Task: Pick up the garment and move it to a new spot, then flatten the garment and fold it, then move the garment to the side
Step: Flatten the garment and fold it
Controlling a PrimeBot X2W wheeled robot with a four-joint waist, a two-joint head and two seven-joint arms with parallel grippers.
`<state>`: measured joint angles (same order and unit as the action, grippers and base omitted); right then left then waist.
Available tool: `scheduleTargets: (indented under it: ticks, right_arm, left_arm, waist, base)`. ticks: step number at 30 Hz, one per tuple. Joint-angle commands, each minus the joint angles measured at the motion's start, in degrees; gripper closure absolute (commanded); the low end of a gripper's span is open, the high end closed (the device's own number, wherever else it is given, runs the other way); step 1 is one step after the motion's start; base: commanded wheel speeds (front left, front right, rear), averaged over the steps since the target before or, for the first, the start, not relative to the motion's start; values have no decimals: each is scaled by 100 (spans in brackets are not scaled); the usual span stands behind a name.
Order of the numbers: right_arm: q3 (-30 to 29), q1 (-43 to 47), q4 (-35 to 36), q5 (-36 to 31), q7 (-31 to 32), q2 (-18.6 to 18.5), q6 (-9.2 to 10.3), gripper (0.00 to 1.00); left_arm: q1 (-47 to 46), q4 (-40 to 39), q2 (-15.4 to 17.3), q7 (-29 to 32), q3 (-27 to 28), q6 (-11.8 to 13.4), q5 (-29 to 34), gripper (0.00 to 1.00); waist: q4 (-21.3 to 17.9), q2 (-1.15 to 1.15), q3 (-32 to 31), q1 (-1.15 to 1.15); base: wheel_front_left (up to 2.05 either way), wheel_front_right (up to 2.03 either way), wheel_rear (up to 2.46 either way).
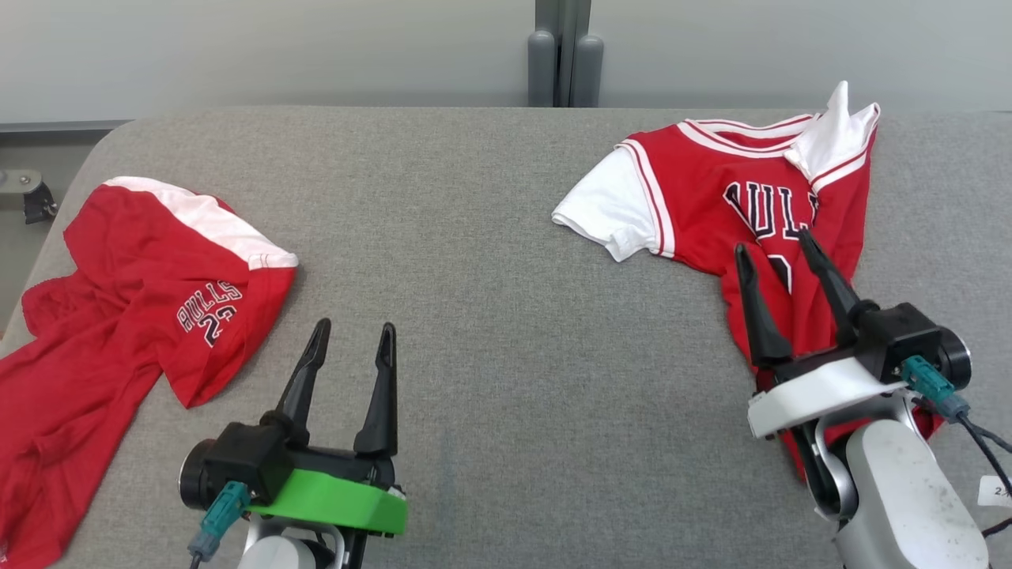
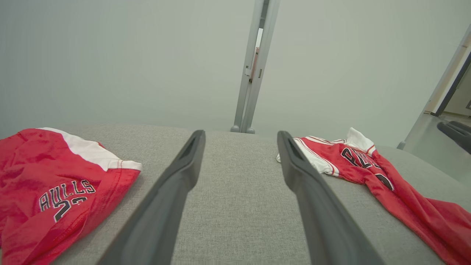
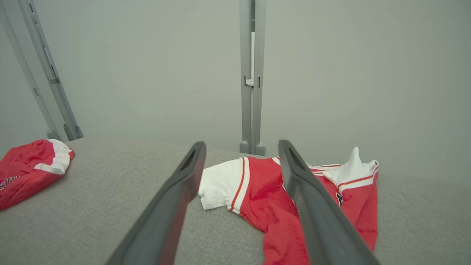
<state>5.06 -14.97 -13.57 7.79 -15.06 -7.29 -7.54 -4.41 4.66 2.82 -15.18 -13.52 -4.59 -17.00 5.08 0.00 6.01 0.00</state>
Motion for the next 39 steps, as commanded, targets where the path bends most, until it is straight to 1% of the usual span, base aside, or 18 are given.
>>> scheduleTargets:
  ticks: [1,6,10,12,15,18,20,23,26,33,39]
  right_arm:
    - [10,87,43,-11,-16,30,10,0]
    - [-24,134,19,-117,-16,33,10,0]
    - [20,-112,-220,-233,-16,-28,10,0]
    - [50,-270,-450,-273,25,-74,10,0]
    - [287,-603,-977,-209,320,-159,9,0]
    - [489,-1025,-1512,-160,529,-345,10,0]
    - [584,-1285,-1859,-185,580,-464,10,0]
    - [724,-1666,-2312,-440,584,-744,10,0]
    - [829,-1987,-2825,-560,631,-886,10,0]
    - [1154,-2595,-3802,-425,665,-1084,10,0]
    - [1205,-3014,-4442,-595,654,-1231,10,0]
  left_arm:
    - [86,62,13,5,-17,-32,52,0]
    - [16,119,13,5,-60,-68,0,0]
    - [-106,96,13,5,-144,-77,-46,0]
    - [-138,89,13,6,-208,-69,-68,0]
    - [-196,81,13,6,-278,-48,-116,0]
    - [-271,89,12,6,-390,-53,-166,0]
    - [-317,85,13,5,-461,-44,-214,0]
    - [-399,48,12,6,-563,-1,-299,0]
    - [-429,41,11,5,-648,47,-395,0]
    - [-474,29,10,6,-794,117,-533,0]
    - [-517,-9,10,6,-881,163,-590,0]
  waist:
    - [7,0,-5,0]
    - [128,0,79,0]
    - [340,0,235,0]
    - [483,0,347,0]
    - [689,0,509,0]
    - [933,0,680,0]
    - [1105,0,778,0]
    - [1352,0,917,0]
    - [1580,0,1003,0]
    - [1931,0,1094,0]
    - [2104,0,1192,0]
  base:
    - [0,0,0]
    - [0,0,0]
    - [0,0,0]
    - [0,0,0]
    - [0,0,0]
    - [0,0,0]
    - [0,0,0]
    - [0,0,0]
    - [0,0,0]
    - [0,0,0]
    - [0,0,0]
